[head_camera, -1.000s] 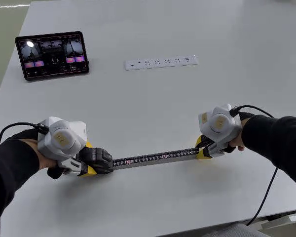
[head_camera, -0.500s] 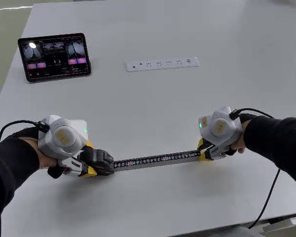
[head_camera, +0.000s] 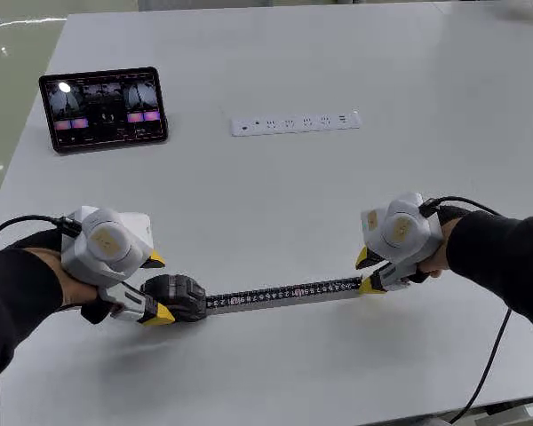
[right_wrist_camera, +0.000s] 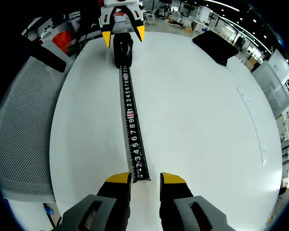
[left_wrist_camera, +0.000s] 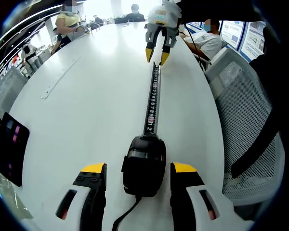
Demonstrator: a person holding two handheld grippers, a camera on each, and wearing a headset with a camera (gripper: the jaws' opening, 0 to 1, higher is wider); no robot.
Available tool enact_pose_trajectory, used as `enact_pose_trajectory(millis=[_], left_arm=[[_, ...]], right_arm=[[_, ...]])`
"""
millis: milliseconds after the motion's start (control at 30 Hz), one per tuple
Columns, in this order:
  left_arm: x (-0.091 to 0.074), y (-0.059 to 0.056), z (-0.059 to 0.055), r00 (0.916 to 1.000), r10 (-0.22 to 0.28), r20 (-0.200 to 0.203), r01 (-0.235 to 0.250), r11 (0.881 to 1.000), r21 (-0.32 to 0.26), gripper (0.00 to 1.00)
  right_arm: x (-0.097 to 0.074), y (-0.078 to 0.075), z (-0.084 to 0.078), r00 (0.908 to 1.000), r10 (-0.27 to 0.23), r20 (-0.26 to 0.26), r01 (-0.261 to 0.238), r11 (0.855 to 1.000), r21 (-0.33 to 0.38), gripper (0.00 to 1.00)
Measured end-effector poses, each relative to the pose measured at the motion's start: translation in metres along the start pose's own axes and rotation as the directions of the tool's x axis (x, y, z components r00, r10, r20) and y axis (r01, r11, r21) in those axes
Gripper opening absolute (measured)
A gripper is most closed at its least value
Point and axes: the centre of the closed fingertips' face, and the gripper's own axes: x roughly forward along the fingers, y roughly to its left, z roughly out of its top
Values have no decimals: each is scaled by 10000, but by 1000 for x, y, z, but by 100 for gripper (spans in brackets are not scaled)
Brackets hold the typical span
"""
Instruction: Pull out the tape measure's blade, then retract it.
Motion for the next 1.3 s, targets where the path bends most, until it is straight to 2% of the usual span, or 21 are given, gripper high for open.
enact_pose_trajectory(millis=[100,300,633,733,867,1133,1300], left_arm=[[-2,0,0,9999,17,154,-12,9993,-372,53],[-2,0,-6,9999,4,161,8,9974,-716,58],[-7,3,-3,9982,296,518,-227,9913,-1300,64],[-9,3,-2,9968,408,683,-292,9861,-1636,68],[-11,2,-3,9947,565,858,-377,9777,-2067,76],[-16,2,-10,9882,1035,1130,-669,9547,-2899,81],[-21,5,-10,9758,1542,1549,-886,9269,-3648,85]], right_arm=[[-1,1,1,9999,-26,144,23,9998,200,21],[-6,2,0,9996,-110,261,95,9983,571,25],[-11,2,2,9975,-365,601,285,9912,1290,36],[-14,5,2,9965,-380,748,261,9877,1544,38],[-18,5,1,9927,-668,999,452,9778,2046,41],[-21,10,-7,9828,-1170,1425,717,9545,2894,47],[-27,11,-12,9724,-1659,1640,984,9291,3566,52]])
